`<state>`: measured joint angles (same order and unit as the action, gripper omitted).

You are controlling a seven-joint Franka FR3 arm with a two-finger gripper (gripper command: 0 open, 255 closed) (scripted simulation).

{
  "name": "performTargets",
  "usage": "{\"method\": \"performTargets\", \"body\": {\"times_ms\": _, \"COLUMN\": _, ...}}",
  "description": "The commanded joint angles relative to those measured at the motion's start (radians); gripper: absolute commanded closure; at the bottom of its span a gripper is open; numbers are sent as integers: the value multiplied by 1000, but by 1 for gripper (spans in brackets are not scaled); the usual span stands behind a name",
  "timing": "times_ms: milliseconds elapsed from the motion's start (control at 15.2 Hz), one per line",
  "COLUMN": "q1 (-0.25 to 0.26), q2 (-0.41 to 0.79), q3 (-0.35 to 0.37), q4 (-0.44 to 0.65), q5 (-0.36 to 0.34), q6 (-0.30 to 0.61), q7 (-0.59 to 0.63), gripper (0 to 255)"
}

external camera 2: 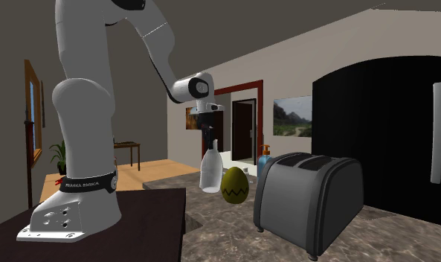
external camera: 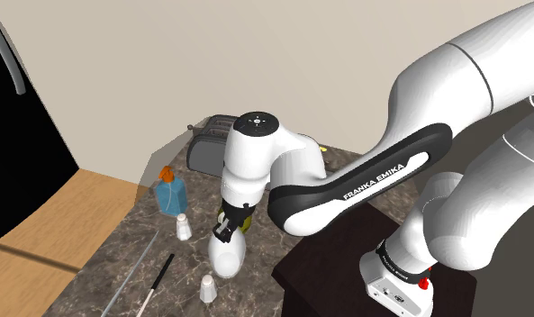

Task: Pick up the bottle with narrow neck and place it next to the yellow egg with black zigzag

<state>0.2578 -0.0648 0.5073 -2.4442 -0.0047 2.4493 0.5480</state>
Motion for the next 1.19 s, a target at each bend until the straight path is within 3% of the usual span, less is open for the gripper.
{"method": "performTargets", "body": {"times_ms": 0, "q1": 0, "q2": 0, "q3": 0, "q4": 0, "q5": 0, "q6": 0, "q7": 0, "gripper": 0}}
{"method": "performTargets", "body": {"times_ms": 330, "q1": 0, "q2": 0, "q3": 0, "q4": 0, "q5": 0, "q6": 0, "q7": 0, "gripper": 0}}
{"method": "performTargets", "body": {"times_ms": 594, "q1": 11, "q2": -106, "q3": -13, "q4": 42, "q5": 68, "q6": -135, "q7": -50, "gripper": 0}}
{"method": "performTargets", "body": {"times_ms": 1122, "q1": 12, "q2": -106, "q3": -13, "q4": 42, "q5": 68, "q6": -135, "q7": -50, "gripper": 0}}
